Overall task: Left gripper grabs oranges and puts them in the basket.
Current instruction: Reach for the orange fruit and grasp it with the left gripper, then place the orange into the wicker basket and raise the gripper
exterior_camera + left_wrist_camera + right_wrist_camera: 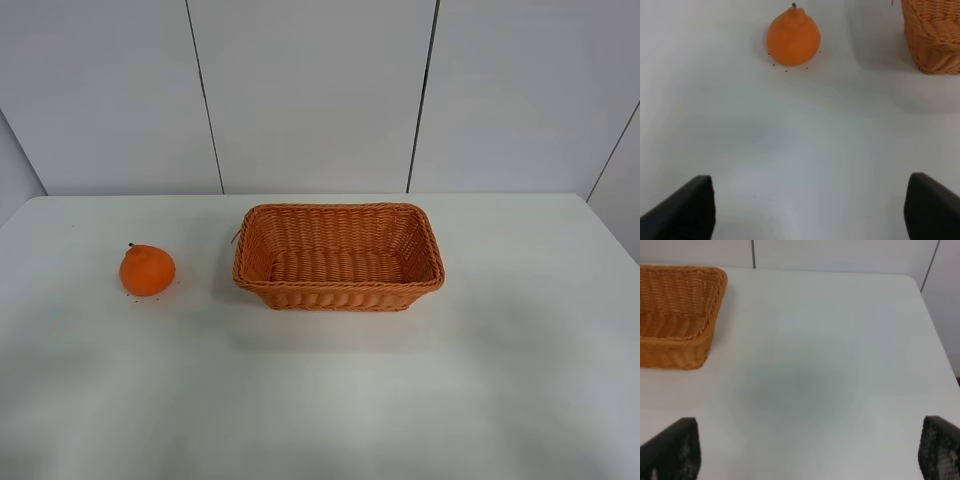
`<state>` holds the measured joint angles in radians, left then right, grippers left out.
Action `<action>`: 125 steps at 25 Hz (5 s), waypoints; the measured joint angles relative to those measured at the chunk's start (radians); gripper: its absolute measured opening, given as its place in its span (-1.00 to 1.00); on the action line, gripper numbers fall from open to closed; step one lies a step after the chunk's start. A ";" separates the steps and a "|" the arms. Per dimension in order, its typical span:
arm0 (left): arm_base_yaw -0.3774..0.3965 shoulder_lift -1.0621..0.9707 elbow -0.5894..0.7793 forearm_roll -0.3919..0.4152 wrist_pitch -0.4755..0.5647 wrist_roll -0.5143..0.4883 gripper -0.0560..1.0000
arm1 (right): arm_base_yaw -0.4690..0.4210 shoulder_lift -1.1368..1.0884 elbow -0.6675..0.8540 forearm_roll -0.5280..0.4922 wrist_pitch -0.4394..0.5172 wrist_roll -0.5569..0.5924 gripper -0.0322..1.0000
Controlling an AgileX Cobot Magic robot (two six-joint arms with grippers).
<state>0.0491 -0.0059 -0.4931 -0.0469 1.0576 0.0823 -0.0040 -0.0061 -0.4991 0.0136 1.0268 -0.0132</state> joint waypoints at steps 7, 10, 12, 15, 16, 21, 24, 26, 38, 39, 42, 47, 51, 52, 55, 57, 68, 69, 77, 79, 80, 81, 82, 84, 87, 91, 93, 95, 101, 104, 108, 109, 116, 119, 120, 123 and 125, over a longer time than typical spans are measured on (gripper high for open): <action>0.000 0.000 0.000 0.000 0.000 0.000 0.75 | 0.000 0.000 0.000 0.000 0.000 0.000 0.41; 0.000 0.000 0.000 0.000 -0.001 0.000 0.75 | 0.000 0.000 0.000 0.000 0.000 0.000 0.41; 0.000 0.000 -0.005 0.000 -0.013 0.000 0.75 | 0.000 0.000 0.000 0.000 0.000 0.000 0.41; 0.000 0.039 -0.046 -0.010 -0.023 -0.001 0.74 | 0.000 0.000 0.000 0.000 0.000 0.000 0.41; 0.000 0.073 -0.068 -0.015 -0.027 -0.001 0.73 | 0.000 0.000 0.000 0.000 0.000 0.000 0.41; 0.000 0.387 -0.214 -0.022 -0.045 -0.001 0.72 | 0.000 0.000 0.000 0.000 0.000 0.000 0.41; 0.000 0.615 -0.295 -0.023 -0.071 -0.001 0.72 | 0.000 0.000 0.000 0.000 0.000 0.000 0.41; 0.000 0.786 -0.352 -0.023 -0.080 -0.001 0.72 | 0.000 0.000 0.000 0.000 0.000 0.000 0.41; 0.000 1.628 -0.862 -0.023 -0.127 0.023 0.72 | 0.000 0.000 0.000 0.000 0.000 0.000 0.41; 0.000 1.685 -0.905 -0.023 -0.128 0.027 0.72 | 0.000 0.000 0.000 0.000 0.000 0.000 0.41; 0.000 1.831 -1.015 -0.023 -0.135 0.032 0.72 | 0.000 0.000 0.000 0.000 0.000 0.000 0.41; 0.000 2.032 -1.150 -0.023 -0.152 0.034 0.72 | 0.000 0.000 0.000 0.000 0.000 0.000 0.41; 0.000 2.126 -1.187 -0.023 -0.143 0.034 0.72 | 0.000 0.000 0.000 0.000 0.000 0.000 0.41; 0.000 2.138 -1.187 -0.023 -0.140 0.034 0.72 | 0.000 0.000 0.000 0.000 0.000 0.000 0.41; 0.000 2.169 -1.189 -0.023 -0.136 0.034 0.72 | 0.000 0.000 0.000 0.000 0.000 0.000 0.41; 0.000 2.183 -1.189 -0.023 -0.135 0.034 0.72 | 0.000 0.000 0.000 0.000 0.000 0.000 0.41; -0.003 2.194 -1.045 -0.038 -0.234 0.034 0.72 | 0.000 0.000 0.000 0.000 0.000 0.000 0.41; -0.003 2.194 -1.030 -0.040 -0.253 0.034 0.72 | 0.000 0.000 0.000 0.000 0.000 0.000 0.41; -0.003 2.186 -0.998 -0.050 -0.278 0.031 -0.40 | 0.000 0.000 0.000 0.000 0.000 0.000 0.41; -0.003 2.172 -0.999 -0.046 -0.268 0.032 -0.51 | 0.000 0.000 0.000 0.000 0.000 0.000 0.41; -0.003 2.164 -1.001 -0.046 -0.260 0.032 -0.51 | 0.000 0.000 0.000 0.000 0.000 0.000 0.41; -0.003 2.156 -1.008 -0.045 -0.247 0.032 -0.51 | 0.000 0.000 0.000 0.000 0.000 0.000 0.41; -0.003 2.147 -1.021 -0.045 -0.234 0.032 -0.51 | 0.000 0.000 0.000 0.000 0.000 0.000 0.41; -0.005 2.134 -1.064 -0.042 -0.186 0.032 -0.51 | 0.000 0.000 0.000 0.000 0.000 0.000 0.41; -0.004 2.103 -1.168 -0.031 -0.101 0.025 -0.51 | 0.000 0.000 0.000 0.000 0.000 0.000 0.41; -0.010 2.072 -1.338 -0.031 0.033 -0.007 -0.51 | 0.000 0.000 0.000 0.000 0.000 0.000 0.41; -0.022 2.067 -1.407 -0.030 0.085 -0.018 -0.51 | 0.000 0.000 0.000 0.000 0.000 0.000 0.41; -0.053 2.066 -1.442 -0.013 0.116 -0.023 -0.51 | 0.000 0.000 0.000 0.000 0.000 0.000 0.41; -0.181 2.066 -1.463 0.014 0.127 -0.049 -0.51 | 0.000 0.000 0.000 0.000 0.000 0.000 0.41; -0.260 2.089 -1.493 0.011 0.127 -0.053 -0.51 | 0.000 0.000 0.000 0.000 0.000 0.000 0.41; -0.386 2.164 -1.577 0.007 0.128 -0.067 -0.51 | 0.000 0.000 0.000 0.000 0.000 0.000 0.41; -0.420 2.183 -1.607 0.004 0.128 -0.068 -0.51 | 0.000 0.000 0.000 0.000 0.000 0.000 0.41; -0.592 2.348 -1.707 -0.009 0.064 -0.071 -0.51 | 0.000 0.000 0.000 0.000 0.000 0.000 0.41; -0.620 2.410 -1.708 -0.009 0.025 -0.053 -0.51 | 0.000 0.000 0.000 0.000 0.000 0.000 0.41; -0.623 2.425 -1.708 -0.008 0.020 -0.052 -0.51 | 0.000 0.000 0.000 0.000 0.000 0.000 0.41; -0.624 2.458 -1.708 -0.008 0.020 -0.051 -0.34 | 0.000 0.000 0.000 0.000 0.000 0.000 0.41; -0.624 2.462 -1.708 -0.006 0.020 -0.051 0.02 | 0.000 0.000 0.000 0.000 0.000 0.000 0.41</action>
<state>-0.5750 2.4559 -2.2014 -0.0526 1.0773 0.0313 -0.0040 -0.0061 -0.4991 0.0136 1.0268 -0.0132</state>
